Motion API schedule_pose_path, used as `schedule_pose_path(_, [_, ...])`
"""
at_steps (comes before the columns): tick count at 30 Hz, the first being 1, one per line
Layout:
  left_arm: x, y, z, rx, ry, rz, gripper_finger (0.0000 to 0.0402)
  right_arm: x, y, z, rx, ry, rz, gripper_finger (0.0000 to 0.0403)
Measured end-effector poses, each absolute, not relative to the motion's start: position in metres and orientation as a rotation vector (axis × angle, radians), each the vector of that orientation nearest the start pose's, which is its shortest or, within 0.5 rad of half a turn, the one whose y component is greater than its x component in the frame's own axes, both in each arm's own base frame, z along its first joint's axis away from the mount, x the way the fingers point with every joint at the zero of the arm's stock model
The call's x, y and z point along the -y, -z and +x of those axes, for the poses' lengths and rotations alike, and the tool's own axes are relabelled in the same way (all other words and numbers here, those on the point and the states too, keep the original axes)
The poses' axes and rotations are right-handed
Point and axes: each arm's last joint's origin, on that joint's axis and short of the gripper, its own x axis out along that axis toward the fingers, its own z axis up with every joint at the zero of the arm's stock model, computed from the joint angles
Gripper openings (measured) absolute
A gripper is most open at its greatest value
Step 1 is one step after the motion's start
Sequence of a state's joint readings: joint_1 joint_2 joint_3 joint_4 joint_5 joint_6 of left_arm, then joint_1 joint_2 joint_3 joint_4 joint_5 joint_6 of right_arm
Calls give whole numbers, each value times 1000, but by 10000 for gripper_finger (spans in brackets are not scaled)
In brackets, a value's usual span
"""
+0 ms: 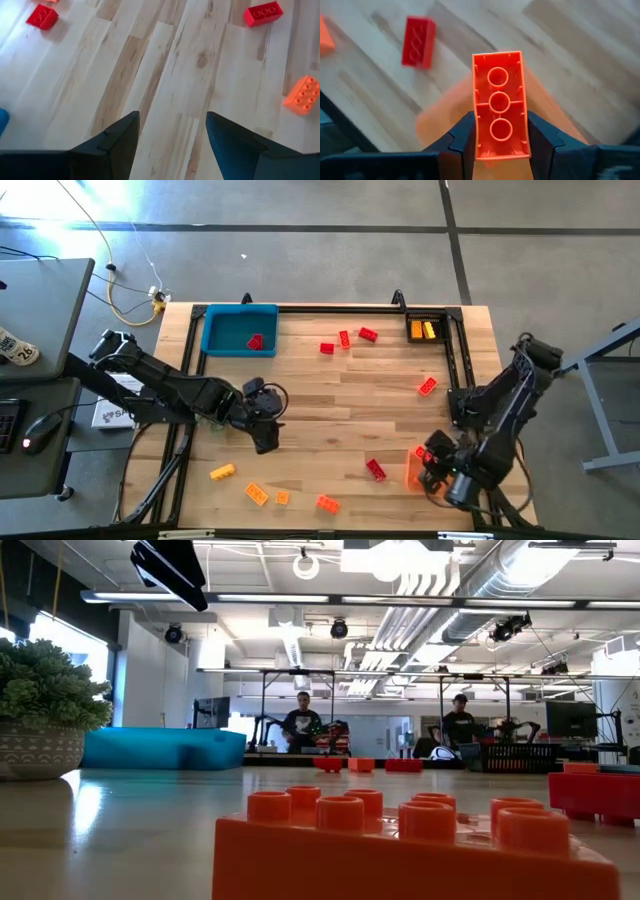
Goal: Sort & place blocks by color
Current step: Put the orange game piece into the orange bin
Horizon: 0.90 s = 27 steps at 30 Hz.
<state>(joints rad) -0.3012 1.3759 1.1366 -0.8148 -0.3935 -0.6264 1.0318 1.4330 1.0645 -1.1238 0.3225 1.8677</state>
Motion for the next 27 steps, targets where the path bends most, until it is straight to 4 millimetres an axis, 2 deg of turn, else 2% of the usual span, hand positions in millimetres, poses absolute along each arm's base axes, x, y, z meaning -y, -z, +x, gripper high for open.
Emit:
schedule_pose_path(5, [69,-281,259,-904,-409,-265,217,-211,-233,118,-1199,598,633,109])
schedule_pose_path(9, [69,-281,259,-899,-420,-287,217,-220,-220,114,-1272,625,566,109])
schedule_pose_path(19, [69,-281,259,-891,-435,-331,217,-233,-194,115,-1411,689,477,111])
schedule_pose_path(27, [75,-280,258,-960,-324,-391,217,-233,-193,115,-1425,698,480,215])
